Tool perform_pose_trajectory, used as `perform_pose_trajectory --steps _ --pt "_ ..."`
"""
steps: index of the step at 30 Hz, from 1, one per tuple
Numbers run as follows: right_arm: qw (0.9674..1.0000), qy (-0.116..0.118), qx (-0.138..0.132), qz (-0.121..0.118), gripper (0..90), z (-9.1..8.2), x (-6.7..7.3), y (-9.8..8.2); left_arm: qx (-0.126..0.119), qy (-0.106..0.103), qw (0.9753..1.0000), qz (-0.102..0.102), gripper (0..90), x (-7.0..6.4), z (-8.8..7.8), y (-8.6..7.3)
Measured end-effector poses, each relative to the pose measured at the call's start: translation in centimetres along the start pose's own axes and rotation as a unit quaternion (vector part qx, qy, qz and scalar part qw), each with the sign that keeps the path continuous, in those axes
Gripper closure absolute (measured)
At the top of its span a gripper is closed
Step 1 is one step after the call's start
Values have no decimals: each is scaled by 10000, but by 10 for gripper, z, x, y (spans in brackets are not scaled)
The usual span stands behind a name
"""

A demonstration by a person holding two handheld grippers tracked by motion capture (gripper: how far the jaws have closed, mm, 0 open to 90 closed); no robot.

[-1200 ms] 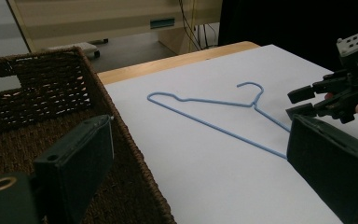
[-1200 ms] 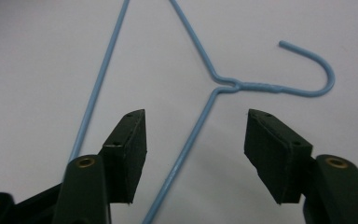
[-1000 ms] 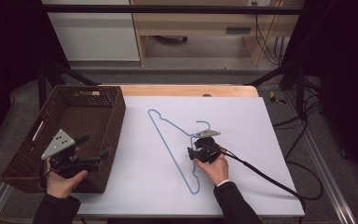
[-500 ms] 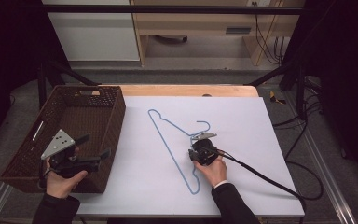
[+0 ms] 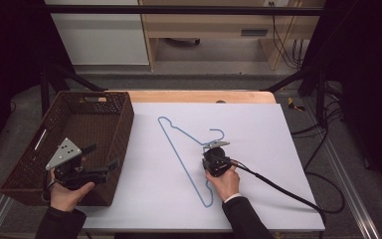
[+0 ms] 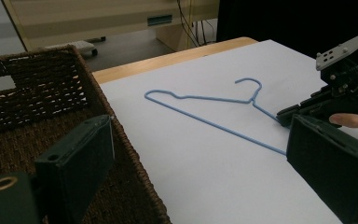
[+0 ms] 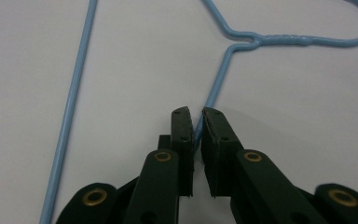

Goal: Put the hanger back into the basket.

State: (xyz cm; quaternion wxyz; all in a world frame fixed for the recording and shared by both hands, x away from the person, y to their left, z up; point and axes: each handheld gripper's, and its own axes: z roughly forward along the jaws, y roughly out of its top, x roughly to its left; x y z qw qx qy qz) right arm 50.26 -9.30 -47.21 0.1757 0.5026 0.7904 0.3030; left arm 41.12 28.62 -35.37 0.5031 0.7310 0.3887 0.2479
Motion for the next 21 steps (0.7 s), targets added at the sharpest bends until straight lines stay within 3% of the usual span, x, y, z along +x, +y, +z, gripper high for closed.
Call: perform_pose_trajectory --steps 11,16,21 --pt "9999 66 17 133 859 -1 -3 2 -10 0 10000 8 71 -1 0 0" --pt "9999 -125 69 -15 864 -2 -6 2 -12 -6 10000 37 71 -2 0 1" --pt "9999 -156 62 6 853 -2 -6 2 2 -10 10000 31 71 -2 0 1"
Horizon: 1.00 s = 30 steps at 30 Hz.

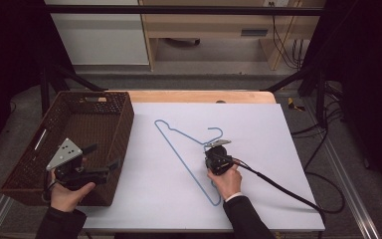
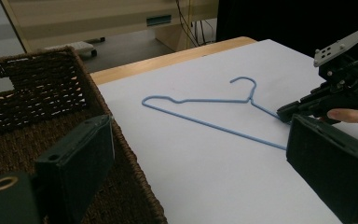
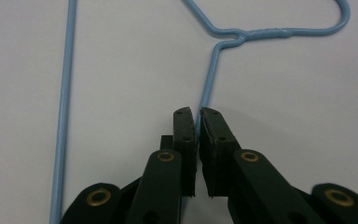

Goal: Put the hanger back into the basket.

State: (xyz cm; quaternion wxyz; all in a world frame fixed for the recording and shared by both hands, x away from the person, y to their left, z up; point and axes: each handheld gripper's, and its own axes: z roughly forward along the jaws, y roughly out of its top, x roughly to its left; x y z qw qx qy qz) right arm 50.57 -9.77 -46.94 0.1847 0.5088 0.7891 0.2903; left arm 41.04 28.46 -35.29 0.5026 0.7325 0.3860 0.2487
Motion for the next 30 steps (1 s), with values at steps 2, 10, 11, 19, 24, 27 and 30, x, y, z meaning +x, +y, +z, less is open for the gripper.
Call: perform_pose_trajectory --steps 2,10,11,19,24,27,30 --pt "10000 5 9 -4 838 1 0 0 -9 0 10000 -1 71 0 0 0" --pt "9999 -108 -34 -4 853 1 4 -2 -25 -4 10000 -7 71 -3 0 1" --pt "9999 -103 -20 45 856 1 3 -2 -25 -3 10000 -2 71 -3 0 1" --pt "9996 -119 -69 261 869 1 3 -2 8 -25 10000 42 73 -5 2 2" --pt "9996 -58 -199 188 873 -2 3 -2 -15 -36 10000 31 73 -8 2 3" --pt "9995 -39 -298 124 874 -7 2 -1 -18 -49 10000 36 73 -10 2 3" --pt "9990 -22 -439 45 874 -12 1 1 15 -67 9999 74 73 -12 3 4"
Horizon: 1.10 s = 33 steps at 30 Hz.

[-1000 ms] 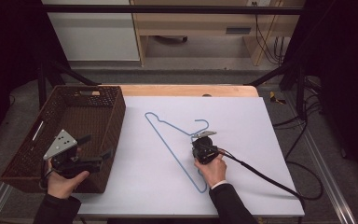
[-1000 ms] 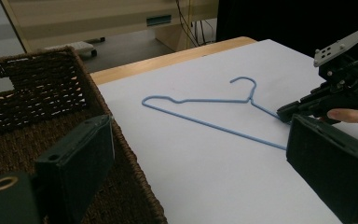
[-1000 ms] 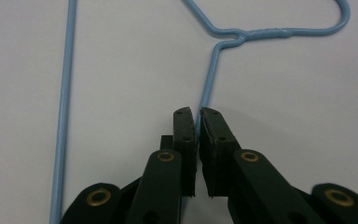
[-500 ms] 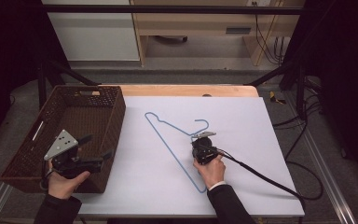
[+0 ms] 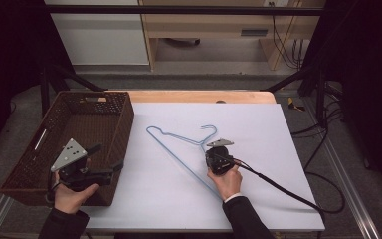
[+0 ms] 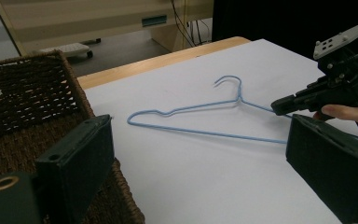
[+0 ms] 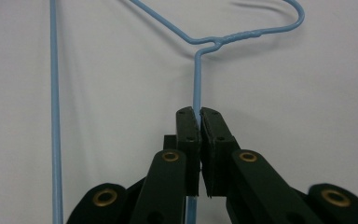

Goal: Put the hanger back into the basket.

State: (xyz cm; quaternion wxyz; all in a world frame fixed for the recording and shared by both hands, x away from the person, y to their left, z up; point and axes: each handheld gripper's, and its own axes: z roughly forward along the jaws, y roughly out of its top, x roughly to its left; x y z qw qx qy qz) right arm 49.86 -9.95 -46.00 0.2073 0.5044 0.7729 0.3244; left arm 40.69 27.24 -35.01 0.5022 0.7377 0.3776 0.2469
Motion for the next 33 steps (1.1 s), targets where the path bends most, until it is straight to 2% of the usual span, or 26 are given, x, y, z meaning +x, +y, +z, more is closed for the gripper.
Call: perform_pose_trajectory --steps 8,16,22,28,33 --pt "9995 76 -263 -135 876 -13 -1 4 10 -22 10000 8 76 -7 4 1" --pt "9985 143 -468 -252 876 -22 0 6 41 -128 9999 -61 83 -20 15 6" --pt "9981 170 -504 -313 875 -24 1 6 186 -243 9995 -7 84 -32 36 17" --pt "9976 203 -558 -347 876 -25 1 6 296 -412 9987 47 83 -44 65 32" --pt "9973 212 -581 -395 876 -26 1 5 398 -525 9978 28 84 -48 88 41"
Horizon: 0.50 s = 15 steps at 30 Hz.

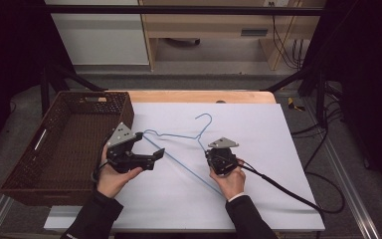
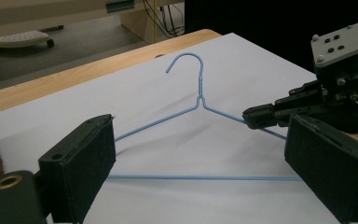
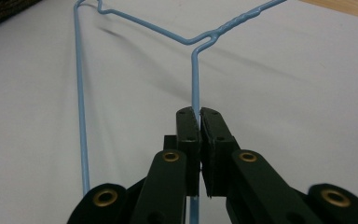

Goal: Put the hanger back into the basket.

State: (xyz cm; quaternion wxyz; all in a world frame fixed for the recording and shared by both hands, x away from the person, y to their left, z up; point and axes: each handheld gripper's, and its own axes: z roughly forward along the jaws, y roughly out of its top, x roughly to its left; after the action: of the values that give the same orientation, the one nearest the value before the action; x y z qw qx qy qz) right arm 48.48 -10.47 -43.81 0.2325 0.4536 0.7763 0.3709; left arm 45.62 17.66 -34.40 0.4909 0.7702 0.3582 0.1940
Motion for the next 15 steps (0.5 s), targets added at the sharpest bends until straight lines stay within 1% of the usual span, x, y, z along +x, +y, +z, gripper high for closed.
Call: perform_pose_trajectory --steps 1,2,3,4,7,9,13,15 --pt "10000 10 10 59 876 -1 1 0 16 -19 10000 -7 84 0 4 1" --pt "10000 9 -4 38 876 -1 0 0 23 -37 10000 -9 85 0 8 2" --pt "10000 25 0 68 876 -1 1 1 50 -54 10000 -1 86 0 13 3" --pt "10000 20 -17 33 876 -1 0 0 89 -67 9999 21 86 0 17 4" --pt "10000 25 1 64 875 -1 1 0 170 -81 9998 58 88 2 29 6" --pt "10000 16 -10 9 875 0 1 0 207 -114 9997 29 90 3 37 7" --pt "10000 30 -13 10 875 0 1 0 285 -167 9995 -20 93 5 53 9" --pt "10000 30 0 30 875 0 1 0 344 -187 9992 -7 95 6 61 10"
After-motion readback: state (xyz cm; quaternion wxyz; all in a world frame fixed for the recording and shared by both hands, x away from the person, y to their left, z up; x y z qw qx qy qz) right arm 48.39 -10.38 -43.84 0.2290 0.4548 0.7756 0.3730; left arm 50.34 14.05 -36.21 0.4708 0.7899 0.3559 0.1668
